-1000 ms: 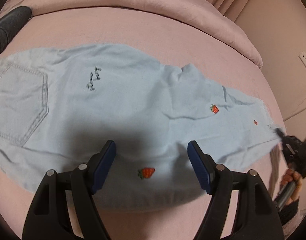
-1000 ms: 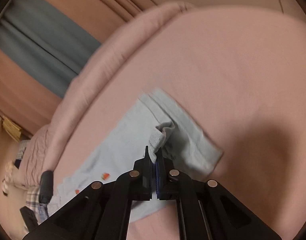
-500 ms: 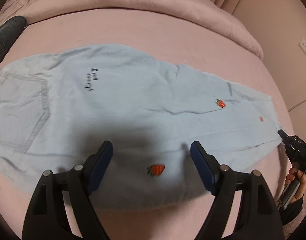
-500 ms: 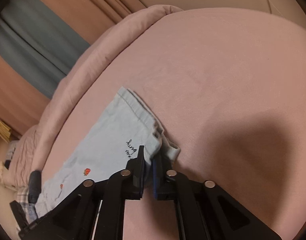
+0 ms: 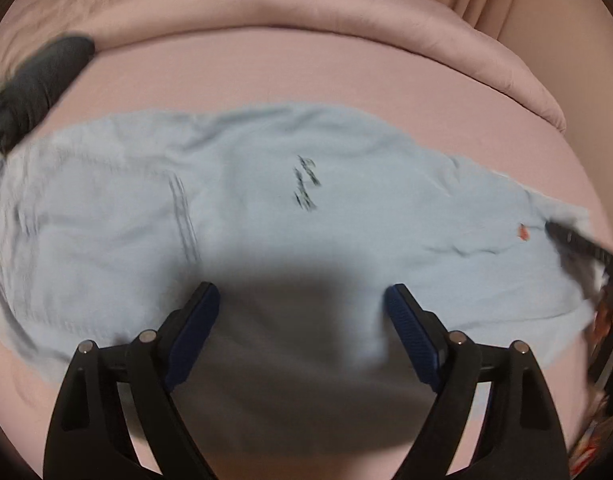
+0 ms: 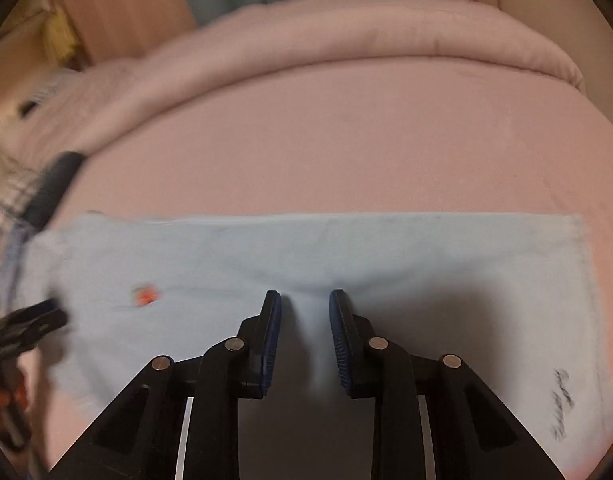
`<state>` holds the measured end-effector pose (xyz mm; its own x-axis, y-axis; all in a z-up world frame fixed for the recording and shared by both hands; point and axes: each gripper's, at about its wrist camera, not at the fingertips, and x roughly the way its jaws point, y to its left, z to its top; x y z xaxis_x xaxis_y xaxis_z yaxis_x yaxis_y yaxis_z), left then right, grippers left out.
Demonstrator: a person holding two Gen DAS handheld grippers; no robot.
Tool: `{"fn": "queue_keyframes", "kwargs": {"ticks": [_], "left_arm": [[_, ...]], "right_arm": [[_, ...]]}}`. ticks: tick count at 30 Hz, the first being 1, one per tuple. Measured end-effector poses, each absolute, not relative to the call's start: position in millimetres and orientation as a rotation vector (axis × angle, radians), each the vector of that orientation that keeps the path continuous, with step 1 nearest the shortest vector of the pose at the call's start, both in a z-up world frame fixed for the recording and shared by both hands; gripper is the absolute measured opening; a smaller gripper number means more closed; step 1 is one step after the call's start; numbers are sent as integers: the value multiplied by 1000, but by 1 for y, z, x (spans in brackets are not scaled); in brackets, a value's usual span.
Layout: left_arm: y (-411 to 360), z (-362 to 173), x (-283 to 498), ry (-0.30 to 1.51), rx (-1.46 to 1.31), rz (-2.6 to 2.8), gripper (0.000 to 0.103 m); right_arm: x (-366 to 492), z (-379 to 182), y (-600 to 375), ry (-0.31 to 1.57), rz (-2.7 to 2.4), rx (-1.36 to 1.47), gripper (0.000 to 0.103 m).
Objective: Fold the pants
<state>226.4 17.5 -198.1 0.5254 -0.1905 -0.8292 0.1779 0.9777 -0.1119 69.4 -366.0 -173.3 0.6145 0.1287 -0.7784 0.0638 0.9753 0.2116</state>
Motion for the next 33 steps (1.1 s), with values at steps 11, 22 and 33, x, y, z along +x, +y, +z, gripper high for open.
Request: {"fn": "queue_keyframes", "kwargs": {"ticks": [11,22,33], "left_arm": [[46,-175,233,959,-51,-228,89],[125,-177,187,987,-113,-157,61],[65,-148,176,920,-337,-292,102]], "right_arm": [[44,-140,-379,846,6,253,14],[-67,-159,-486,825,-186,429,16],[-135,-180,-494,768,-106,818,54]]}}
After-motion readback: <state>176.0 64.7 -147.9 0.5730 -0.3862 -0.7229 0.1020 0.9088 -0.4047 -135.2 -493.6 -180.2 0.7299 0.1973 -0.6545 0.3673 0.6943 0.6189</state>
